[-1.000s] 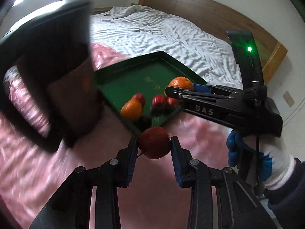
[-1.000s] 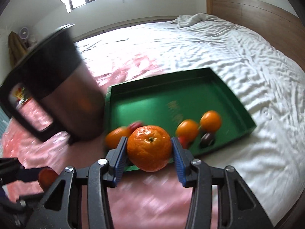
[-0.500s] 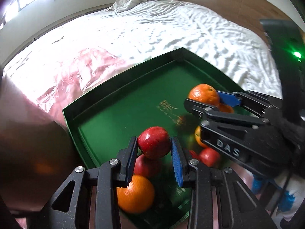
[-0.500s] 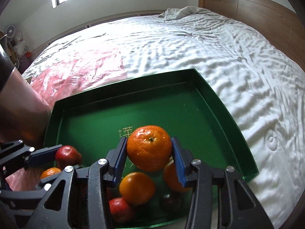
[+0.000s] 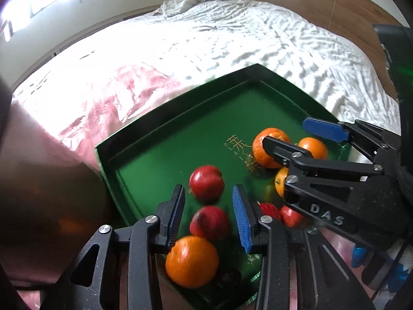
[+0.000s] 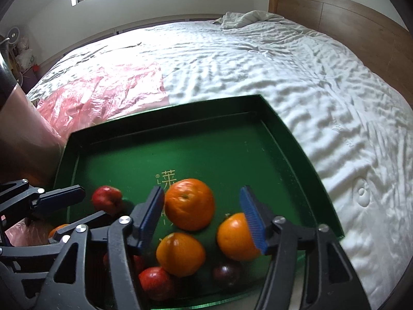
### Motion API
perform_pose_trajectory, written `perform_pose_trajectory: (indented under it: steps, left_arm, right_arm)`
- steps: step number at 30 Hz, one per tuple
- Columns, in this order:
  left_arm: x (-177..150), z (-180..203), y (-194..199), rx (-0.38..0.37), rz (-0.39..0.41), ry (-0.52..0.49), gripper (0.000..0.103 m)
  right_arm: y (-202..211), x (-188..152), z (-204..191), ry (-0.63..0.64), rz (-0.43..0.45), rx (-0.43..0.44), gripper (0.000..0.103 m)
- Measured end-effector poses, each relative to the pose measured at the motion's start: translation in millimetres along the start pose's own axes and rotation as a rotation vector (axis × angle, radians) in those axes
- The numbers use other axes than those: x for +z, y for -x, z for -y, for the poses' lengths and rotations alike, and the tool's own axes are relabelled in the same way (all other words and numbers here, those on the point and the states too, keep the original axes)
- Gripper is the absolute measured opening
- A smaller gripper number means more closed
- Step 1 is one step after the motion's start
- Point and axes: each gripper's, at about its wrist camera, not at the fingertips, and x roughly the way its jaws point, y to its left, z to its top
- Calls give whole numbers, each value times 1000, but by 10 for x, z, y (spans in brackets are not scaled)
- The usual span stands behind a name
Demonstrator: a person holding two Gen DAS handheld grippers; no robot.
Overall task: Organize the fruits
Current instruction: 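Lower the fruit into the tray and open both tools, then withdraw both open tools away from the tray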
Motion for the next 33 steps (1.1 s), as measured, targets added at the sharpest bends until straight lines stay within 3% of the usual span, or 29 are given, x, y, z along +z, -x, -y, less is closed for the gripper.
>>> perform_pose_trajectory:
  steps: [3, 10, 14, 25, 33]
  left_arm:
    - [-108, 19, 216, -3, 28, 9, 37]
    - [-526, 24, 974, -28, 124, 35, 56]
    - [-833, -111, 1364, -9, 139, 74, 58]
    - [-1746, -604, 2146, 115, 169, 157, 65]
    - [-2145, -879, 2494, 197, 198, 205, 74]
  right_arm:
    - [220, -69, -16, -11, 22, -9, 103]
    - [741, -356, -167, -19, 29, -4, 103]
    - [1037, -577, -405, 8, 33, 2, 103]
    - [1830, -1022, -1267, 48, 115, 27, 103]
    - [2271, -1151, -1834, 92, 189, 49, 103]
